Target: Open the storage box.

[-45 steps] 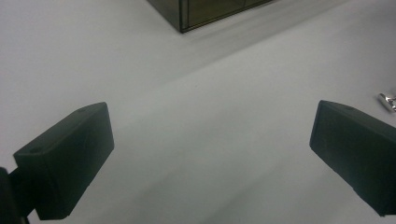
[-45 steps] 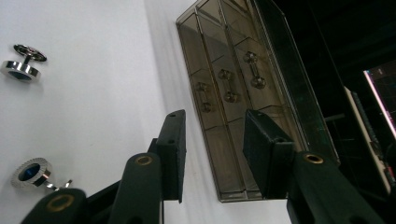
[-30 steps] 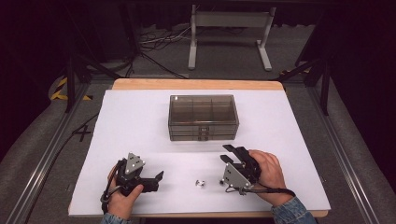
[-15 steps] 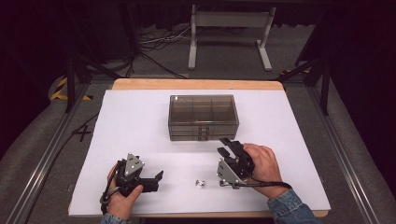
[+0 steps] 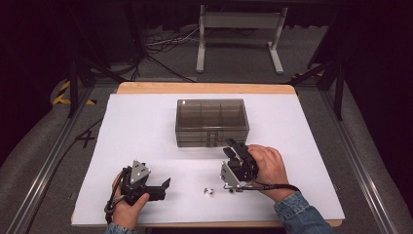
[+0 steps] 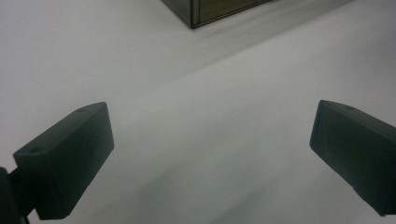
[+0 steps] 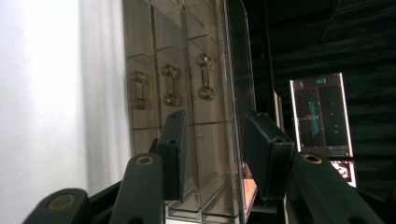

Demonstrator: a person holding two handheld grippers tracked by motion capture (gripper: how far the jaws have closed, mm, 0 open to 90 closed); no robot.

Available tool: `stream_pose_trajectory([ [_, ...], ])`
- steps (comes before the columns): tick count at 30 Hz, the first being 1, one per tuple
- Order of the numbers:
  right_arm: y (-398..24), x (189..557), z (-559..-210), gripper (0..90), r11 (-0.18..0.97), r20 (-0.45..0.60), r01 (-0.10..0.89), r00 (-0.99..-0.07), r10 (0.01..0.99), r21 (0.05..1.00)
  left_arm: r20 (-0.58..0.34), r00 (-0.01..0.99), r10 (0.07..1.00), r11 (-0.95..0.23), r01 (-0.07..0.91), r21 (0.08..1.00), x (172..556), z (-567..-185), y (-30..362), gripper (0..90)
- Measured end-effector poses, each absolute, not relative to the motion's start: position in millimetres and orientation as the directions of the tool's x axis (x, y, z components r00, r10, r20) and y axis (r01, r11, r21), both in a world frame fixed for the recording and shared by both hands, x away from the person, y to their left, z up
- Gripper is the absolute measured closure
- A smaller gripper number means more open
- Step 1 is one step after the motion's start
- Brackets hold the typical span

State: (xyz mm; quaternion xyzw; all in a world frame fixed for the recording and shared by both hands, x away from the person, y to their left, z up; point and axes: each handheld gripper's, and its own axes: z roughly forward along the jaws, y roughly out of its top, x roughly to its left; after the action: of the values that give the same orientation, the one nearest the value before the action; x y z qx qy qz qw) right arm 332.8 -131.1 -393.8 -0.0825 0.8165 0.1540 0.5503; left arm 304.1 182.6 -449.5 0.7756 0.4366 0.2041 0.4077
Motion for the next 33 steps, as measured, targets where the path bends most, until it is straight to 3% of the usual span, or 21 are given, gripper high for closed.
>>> stream_pose_trajectory([
  [33, -107.6, 360.4, -423.3, 67.6, 0.948, -0.963, -0.304, -0.268, 0.009, 0.094, -0.048, 0.537, 0.842, -0.281, 0.515, 0.810, 304.6, -450.7, 182.7, 0.3],
])
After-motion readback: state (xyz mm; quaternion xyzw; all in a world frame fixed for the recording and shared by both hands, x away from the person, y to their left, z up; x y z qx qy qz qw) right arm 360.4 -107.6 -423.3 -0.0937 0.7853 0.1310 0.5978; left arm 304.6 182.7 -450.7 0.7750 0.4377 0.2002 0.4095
